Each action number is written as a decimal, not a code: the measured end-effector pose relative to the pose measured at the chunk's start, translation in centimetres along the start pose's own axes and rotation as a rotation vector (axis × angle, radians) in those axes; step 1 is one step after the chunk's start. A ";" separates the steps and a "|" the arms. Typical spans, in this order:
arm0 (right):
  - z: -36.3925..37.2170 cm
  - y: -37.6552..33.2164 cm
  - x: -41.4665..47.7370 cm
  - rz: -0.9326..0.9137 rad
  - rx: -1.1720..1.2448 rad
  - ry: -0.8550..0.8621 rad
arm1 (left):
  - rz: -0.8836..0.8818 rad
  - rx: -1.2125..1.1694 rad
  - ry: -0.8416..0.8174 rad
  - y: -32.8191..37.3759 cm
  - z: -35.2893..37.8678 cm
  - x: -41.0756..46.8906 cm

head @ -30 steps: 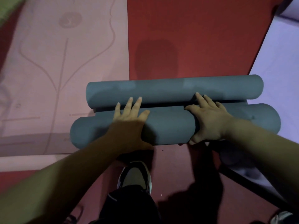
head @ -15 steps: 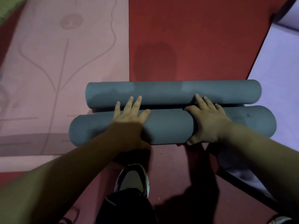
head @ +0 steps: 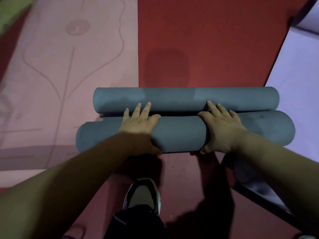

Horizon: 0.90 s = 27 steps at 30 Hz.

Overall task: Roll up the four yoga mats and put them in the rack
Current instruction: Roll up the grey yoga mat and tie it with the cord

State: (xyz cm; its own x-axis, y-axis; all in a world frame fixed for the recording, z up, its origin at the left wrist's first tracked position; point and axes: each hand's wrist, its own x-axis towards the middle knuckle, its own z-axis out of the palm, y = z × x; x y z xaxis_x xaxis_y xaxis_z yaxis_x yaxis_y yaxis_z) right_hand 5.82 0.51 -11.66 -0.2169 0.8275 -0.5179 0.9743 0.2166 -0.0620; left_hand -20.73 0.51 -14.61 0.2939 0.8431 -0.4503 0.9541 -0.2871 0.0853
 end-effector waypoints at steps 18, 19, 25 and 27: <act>-0.6 -0.1 0.5 0.000 -0.058 0.063 | -0.004 0.019 0.009 -0.3 -1.2 1.1; -0.8 -0.1 0.6 0.003 -0.058 0.060 | -0.010 0.027 0.010 -0.2 -1.3 1.1; -1.7 0.0 1.7 0.017 -0.029 0.007 | -0.055 0.060 0.098 0.6 0.3 0.1; -2.0 0.1 1.9 0.013 -0.022 -0.008 | -0.063 0.057 0.107 0.6 0.5 0.2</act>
State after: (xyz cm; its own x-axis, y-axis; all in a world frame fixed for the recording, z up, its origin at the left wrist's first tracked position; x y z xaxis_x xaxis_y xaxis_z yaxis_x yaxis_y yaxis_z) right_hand 5.37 3.15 -10.92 -0.2034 0.8264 -0.5251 0.9755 0.2171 -0.0362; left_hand -20.17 0.27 -15.08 0.2413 0.9030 -0.3555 0.9669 -0.2552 0.0081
